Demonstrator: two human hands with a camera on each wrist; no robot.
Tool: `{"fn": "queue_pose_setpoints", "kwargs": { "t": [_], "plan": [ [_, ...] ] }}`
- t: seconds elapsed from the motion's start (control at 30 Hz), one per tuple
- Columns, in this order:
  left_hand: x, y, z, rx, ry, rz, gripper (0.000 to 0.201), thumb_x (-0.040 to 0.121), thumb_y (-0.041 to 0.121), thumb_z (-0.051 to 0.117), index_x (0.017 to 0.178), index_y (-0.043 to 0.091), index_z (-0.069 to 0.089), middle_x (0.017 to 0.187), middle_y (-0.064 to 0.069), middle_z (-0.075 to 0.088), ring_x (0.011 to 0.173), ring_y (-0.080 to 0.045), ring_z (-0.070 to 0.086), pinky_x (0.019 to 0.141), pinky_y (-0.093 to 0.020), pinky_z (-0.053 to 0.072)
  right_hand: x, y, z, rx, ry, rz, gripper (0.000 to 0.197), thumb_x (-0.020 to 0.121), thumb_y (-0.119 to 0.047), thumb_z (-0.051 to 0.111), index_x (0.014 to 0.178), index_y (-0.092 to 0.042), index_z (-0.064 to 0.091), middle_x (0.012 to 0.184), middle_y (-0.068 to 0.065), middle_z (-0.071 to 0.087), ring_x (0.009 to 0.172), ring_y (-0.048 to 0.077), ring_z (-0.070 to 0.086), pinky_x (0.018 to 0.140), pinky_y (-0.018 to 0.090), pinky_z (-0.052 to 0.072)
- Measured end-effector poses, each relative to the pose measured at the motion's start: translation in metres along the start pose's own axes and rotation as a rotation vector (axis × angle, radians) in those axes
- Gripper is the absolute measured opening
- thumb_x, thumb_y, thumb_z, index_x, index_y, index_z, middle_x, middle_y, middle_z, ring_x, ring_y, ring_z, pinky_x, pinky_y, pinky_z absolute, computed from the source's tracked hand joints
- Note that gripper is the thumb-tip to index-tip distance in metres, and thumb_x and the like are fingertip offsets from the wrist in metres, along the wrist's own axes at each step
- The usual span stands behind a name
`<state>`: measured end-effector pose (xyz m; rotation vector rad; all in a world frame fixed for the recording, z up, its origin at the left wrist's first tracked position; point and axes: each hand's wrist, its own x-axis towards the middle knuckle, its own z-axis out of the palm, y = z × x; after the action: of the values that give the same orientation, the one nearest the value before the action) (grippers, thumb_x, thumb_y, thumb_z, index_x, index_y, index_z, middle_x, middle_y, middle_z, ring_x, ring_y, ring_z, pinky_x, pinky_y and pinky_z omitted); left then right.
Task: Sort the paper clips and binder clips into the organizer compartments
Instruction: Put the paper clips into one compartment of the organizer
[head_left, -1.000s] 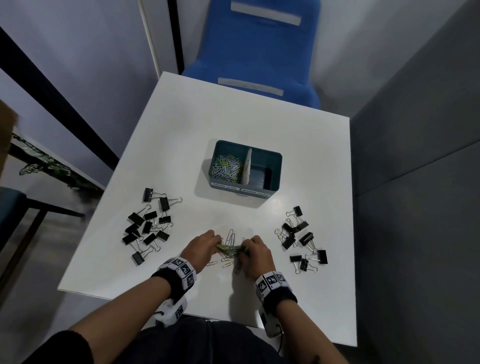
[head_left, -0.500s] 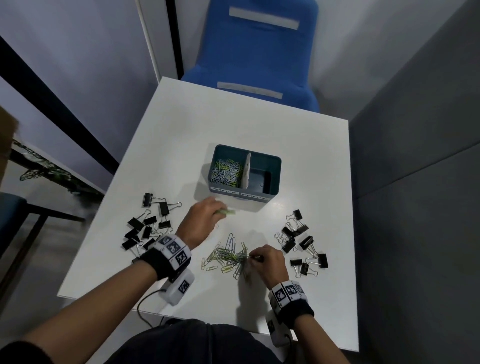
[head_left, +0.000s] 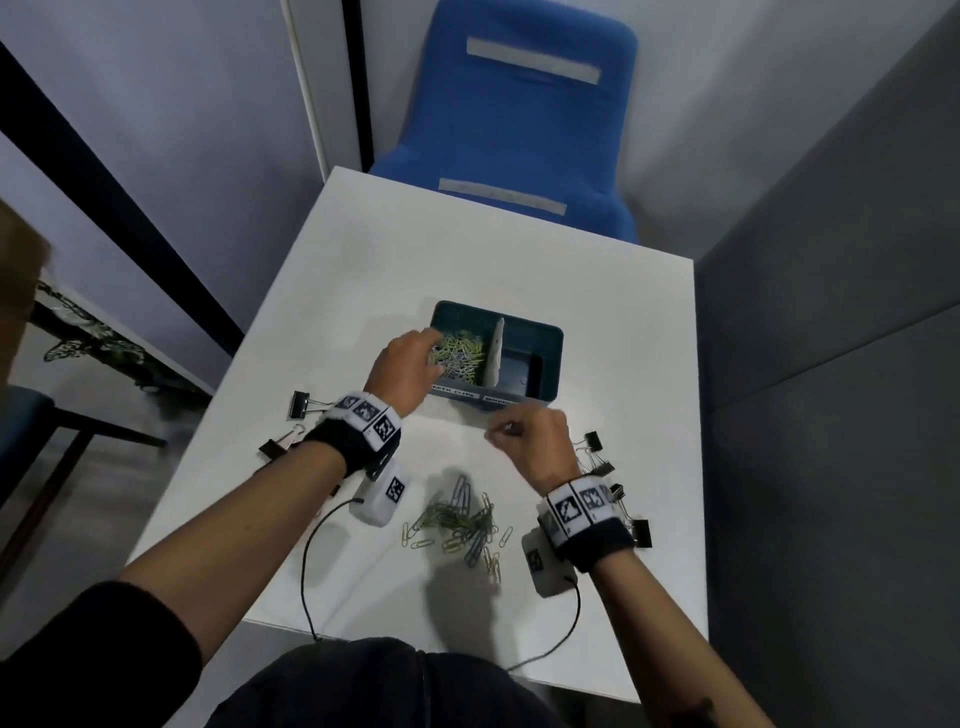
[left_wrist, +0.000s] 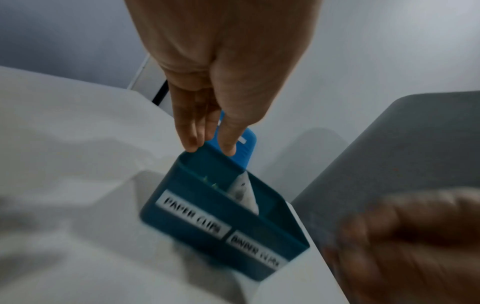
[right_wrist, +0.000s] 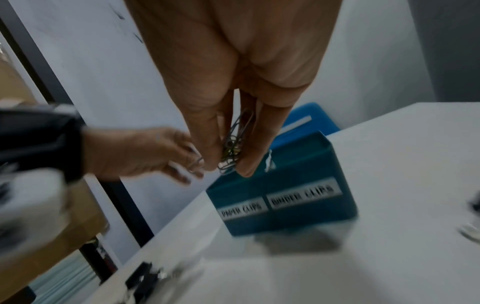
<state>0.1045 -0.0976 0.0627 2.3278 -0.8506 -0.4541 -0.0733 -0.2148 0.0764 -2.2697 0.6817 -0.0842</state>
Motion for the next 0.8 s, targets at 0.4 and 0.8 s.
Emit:
{"fn": "queue_pose_setpoints", "kwargs": {
  "t": [0.4, 0.8],
  "plan": [
    [-0.111, -0.065, 0.057, 0.27, -0.447, -0.089, 0.024, 0.09, 0.019, 0.057, 0.114, 0.021, 0.062, 0.113, -0.002, 0.065, 0.101, -0.022, 0.061, 0.079, -0.031, 0.046, 0.08, -0.036, -0.003, -0.079, 0.04, -0.047, 0.037, 0.081, -0.029, 0.075, 0.115, -0.018, 0.066, 0.109, 0.005, 0.069, 0.089, 0.017, 0.067, 0.087, 0.035, 0.054],
    [-0.114, -0.038, 0.097, 0.473, -0.557, 0.118, 0.078, 0.088, 0.051, 0.054, 0.147, 0.012, 0.021, 0.154, -0.012, 0.017, 0.137, -0.032, 0.022, 0.105, -0.046, 0.034, -0.065, 0.078, 0.075, -0.311, -0.308, 0.368, 0.035, 0.087, -0.028, 0.06, 0.12, -0.019, 0.052, 0.115, 0.009, 0.045, 0.095, 0.03, 0.061, 0.081, 0.032, 0.049]
  ]
}}
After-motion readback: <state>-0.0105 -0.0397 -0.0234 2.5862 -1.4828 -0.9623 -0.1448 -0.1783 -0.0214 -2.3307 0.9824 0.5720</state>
